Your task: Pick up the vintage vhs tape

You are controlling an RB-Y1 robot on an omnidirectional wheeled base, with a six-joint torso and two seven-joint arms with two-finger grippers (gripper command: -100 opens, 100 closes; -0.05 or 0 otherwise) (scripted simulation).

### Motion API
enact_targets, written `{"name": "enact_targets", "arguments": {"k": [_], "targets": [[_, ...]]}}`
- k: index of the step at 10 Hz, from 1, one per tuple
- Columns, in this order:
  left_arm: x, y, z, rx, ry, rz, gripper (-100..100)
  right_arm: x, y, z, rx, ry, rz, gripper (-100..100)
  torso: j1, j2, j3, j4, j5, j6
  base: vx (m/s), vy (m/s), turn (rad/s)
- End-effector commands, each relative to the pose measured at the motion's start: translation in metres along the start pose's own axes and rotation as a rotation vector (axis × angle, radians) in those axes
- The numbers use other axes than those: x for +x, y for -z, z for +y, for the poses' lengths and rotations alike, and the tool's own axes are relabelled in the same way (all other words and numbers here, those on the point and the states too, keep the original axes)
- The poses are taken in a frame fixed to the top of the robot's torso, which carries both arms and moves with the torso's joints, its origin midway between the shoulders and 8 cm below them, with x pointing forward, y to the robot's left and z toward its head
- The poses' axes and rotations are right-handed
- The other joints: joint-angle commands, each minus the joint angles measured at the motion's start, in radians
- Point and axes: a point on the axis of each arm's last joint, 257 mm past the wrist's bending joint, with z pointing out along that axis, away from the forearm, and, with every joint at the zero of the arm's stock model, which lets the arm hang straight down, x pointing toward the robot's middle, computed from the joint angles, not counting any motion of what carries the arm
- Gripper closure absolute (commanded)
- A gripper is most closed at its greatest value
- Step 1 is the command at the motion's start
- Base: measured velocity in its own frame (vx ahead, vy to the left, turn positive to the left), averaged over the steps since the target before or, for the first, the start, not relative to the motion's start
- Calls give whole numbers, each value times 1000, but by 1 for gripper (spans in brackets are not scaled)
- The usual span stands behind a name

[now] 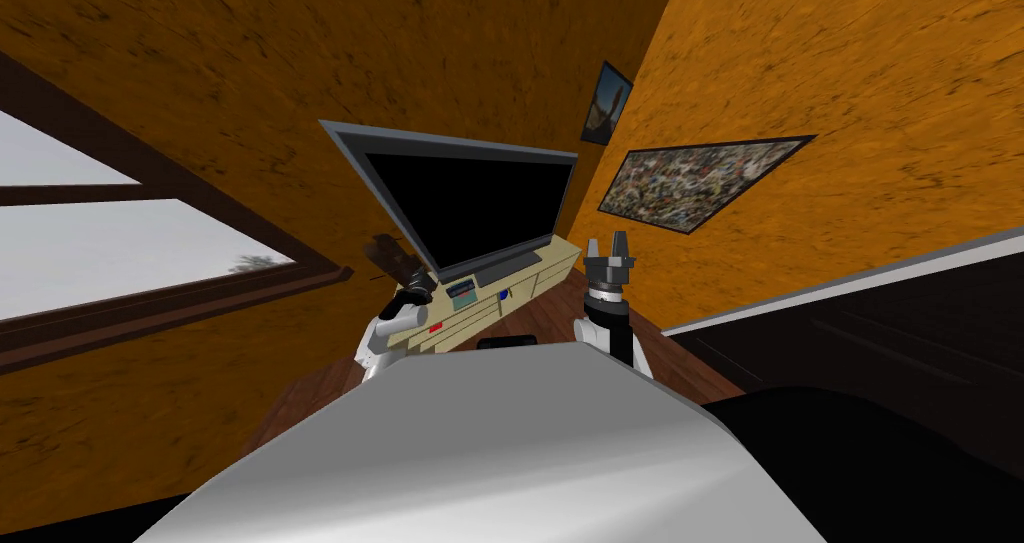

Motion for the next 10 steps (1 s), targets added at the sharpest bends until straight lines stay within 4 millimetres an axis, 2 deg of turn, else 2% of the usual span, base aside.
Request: {"name": "enact_targets", "arguments": {"k": [1, 2, 3, 4, 5, 7, 8, 10], "targets": [[-12, -5, 10, -48, 8, -25, -100, 0, 0, 0, 0, 0, 0, 0, 0, 0, 0, 0, 0, 0, 2, -4, -83], [-13, -4, 13, -60, 8, -28, -100, 0, 0, 0, 0, 0, 0, 0, 0, 0, 0, 0, 0, -1, 2, -2, 17], [-26, -10, 23, -104, 22, -61, -100, 0, 0, 0, 0, 0, 0, 0, 0, 0, 0, 0, 0, -1, 5, -9, -167], [-28, -9, 29, -126, 23, -68, -100, 0, 0, 0, 0, 0, 0, 0, 0, 0, 0, 0, 0, 0, 4, -4, -94], [-40, -14, 35, -154, 37, -95, -100, 0, 0, 0, 0, 0, 0, 0, 0, 0, 0, 0, 0, -1, 7, -10, -143], [-43, -12, 44, -192, 38, -107, -100, 0, 0, 0, 0, 0, 0, 0, 0, 0, 0, 0, 0, -1, 3, -3, -47], [-55, -15, 52, -227, 52, -136, -100, 0, 0, 0, 0, 0, 0, 0, 0, 0, 0, 0, 0, -1, 7, -10, -173], [-57, -13, 60, -258, 53, -145, -100, 0, 0, 0, 0, 0, 0, 0, 0, 0, 0, 0, 0, -1, 6, -4, -36]]}}
